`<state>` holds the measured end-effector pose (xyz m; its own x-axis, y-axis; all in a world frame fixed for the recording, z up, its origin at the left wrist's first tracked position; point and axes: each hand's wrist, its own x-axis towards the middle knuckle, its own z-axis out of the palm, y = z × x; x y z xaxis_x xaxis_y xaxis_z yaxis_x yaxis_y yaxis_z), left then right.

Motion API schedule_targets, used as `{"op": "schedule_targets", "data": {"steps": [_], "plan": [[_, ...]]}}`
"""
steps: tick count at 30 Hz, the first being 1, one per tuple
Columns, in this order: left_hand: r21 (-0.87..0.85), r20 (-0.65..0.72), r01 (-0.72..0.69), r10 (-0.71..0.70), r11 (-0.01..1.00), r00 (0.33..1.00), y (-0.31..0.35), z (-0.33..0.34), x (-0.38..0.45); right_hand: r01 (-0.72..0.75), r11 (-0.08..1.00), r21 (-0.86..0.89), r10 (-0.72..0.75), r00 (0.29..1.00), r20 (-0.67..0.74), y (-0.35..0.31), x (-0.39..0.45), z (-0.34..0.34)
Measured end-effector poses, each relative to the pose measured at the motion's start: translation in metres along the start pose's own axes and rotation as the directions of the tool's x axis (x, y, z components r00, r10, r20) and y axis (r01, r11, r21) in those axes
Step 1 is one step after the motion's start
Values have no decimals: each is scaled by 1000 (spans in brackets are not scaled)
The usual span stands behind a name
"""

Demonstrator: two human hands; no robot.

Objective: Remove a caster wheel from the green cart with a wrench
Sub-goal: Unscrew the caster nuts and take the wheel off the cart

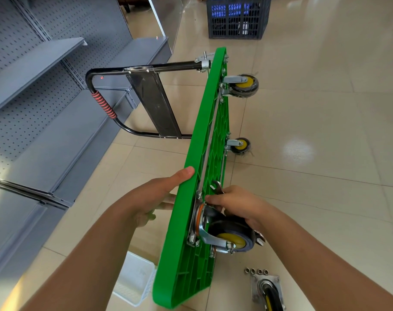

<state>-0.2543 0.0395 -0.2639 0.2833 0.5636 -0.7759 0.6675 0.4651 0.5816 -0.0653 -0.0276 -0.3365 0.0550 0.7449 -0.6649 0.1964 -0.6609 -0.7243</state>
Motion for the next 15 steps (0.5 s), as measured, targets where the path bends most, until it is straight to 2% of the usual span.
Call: {"op": "schedule_targets", "data": {"steps": [3,7,11,15], "plan": [[-3,4,-7,7,1000,1000,0,0,0,-20,1000,2,20,998,60,-2,-2,-1],[0,11,-6,6,1000,1000,0,-1,0,-16,1000,-21,17,999,28,1,2,0],[-10,15,-7,7,1000,1000,-1,-1,0,-32,998,61,29,998,47,0,3,1],[-18,14,-7,7,1000,1000,0,0,-2,3,999,51,-5,998,57,2,5,1]]}}
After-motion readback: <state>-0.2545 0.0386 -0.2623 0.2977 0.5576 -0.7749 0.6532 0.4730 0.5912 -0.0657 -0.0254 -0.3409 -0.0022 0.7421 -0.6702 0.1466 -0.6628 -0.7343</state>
